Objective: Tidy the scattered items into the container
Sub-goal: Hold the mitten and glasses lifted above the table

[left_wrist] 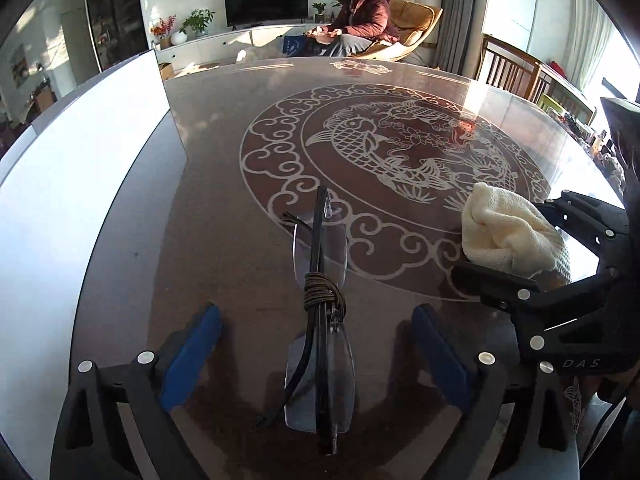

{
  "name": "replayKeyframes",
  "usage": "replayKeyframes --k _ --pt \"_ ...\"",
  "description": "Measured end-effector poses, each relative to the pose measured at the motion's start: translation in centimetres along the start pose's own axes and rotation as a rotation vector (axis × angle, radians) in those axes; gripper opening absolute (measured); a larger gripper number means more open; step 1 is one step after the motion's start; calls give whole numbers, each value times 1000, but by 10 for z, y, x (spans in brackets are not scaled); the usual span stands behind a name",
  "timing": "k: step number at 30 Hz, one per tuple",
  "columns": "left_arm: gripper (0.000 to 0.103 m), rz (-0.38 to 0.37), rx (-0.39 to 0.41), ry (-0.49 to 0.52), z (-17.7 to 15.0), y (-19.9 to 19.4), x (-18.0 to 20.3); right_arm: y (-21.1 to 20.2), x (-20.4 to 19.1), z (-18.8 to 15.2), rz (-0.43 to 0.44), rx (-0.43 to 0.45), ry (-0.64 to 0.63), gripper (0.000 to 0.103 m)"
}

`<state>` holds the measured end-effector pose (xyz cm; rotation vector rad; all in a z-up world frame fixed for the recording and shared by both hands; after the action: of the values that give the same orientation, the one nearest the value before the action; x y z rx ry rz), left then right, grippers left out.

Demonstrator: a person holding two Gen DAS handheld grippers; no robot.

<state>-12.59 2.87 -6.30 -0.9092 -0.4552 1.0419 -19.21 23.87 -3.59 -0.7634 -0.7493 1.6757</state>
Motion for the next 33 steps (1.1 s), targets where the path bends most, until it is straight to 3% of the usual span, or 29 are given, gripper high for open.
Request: replayKeyframes --k 3,11,16,25,33 --pt "103 5 -22 27 1 5 4 0 2 0 5 -1 5 81" --pt "103 0 -19 36 0 8 5 1 3 2 5 -1 0 81" --pt "103 5 -20 22 2 7 3 0 12 1 48 -12 -51 82" --pt "103 49 -29 -39 1 8 -8 -4 52 6 -86 13 120 82" --pt "103 54 -29 -41 -1 9 -7 -7 52 7 -93 14 122 82"
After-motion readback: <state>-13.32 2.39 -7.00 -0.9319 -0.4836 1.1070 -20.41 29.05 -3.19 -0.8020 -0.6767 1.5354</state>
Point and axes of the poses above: each gripper's, at about its wrist camera, not at the fingertips, and y roughly the way its jaws point, x to its right, z to its top, the point moved 4 cm from there along y, roughly the way its jaws point, and after that the axes turned 11 degrees about y, right-handed, at the moved point
